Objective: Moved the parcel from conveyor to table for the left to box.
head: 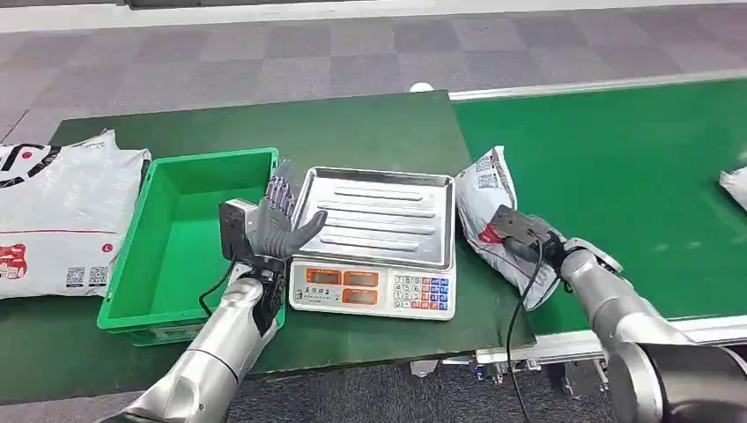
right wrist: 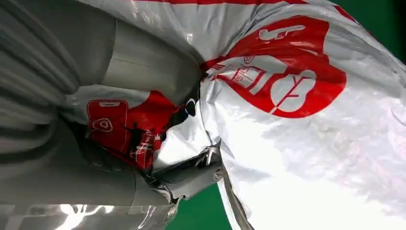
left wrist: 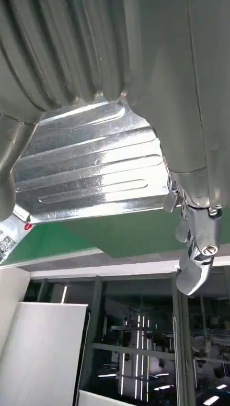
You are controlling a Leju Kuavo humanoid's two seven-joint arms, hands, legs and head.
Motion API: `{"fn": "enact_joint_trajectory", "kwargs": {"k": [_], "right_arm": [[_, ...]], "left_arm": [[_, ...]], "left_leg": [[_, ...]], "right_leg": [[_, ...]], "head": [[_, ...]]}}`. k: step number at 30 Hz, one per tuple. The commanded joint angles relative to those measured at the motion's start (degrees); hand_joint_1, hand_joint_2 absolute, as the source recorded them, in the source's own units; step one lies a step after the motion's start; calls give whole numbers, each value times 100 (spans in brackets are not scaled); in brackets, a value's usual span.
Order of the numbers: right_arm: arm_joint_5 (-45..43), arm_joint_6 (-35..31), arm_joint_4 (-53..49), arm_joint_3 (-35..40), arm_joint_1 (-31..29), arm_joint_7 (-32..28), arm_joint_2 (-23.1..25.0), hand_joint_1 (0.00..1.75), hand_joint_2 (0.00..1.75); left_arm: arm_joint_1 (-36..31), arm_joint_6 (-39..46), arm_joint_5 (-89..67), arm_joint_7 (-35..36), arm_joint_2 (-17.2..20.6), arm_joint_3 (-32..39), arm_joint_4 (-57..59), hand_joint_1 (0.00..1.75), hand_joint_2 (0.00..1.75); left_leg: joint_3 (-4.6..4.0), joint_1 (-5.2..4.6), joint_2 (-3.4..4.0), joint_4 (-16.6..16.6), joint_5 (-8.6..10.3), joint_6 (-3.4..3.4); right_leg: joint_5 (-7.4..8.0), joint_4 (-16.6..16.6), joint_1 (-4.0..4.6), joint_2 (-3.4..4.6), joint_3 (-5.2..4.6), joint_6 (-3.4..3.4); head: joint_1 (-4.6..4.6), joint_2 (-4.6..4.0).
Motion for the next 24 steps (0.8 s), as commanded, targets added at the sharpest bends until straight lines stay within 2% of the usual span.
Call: {"fn": "enact_joint_trajectory", "kwargs": {"k": [1,18,19,21,23,24], "right_arm": [[-7,-35,248,241,-154,27,194,175,175],[-7,-35,248,241,-154,27,194,175,175],[-38,-468,175,177,-96,174,202,175,175],[-37,-490,180,178,-79,179,214,175,175],[28,-1996,-72,74,84,398,219,175,175],[-163,-2422,-203,-114,171,214,226,175,175]], "left_arm": [[-128,7,-23,17,94,239,165,0,175],[-128,7,-23,17,94,239,165,0,175],[-146,25,-19,17,88,231,191,0,175],[-150,33,-22,17,79,230,195,0,175],[-206,60,-50,17,46,231,262,0,175],[-253,87,-66,17,18,228,318,0,175]], "left_leg": [[8,0,-2,-4,-3,4],[6,-1,2,-2,-3,3],[10,-1,-1,-6,-3,4],[7,0,1,-3,-3,3],[9,0,0,-5,-3,4],[9,0,-4,-6,-2,4]], "right_leg": [[-2,-5,-1,1,7,2],[-1,-3,-1,4,4,1],[-1,-7,-1,3,9,1],[-1,-5,0,4,7,1],[-1,-6,-1,3,8,1],[-1,-9,0,0,10,2]], "head": [[0,-2],[0,0],[0,-2],[0,0],[0,0],[0,0]]}}
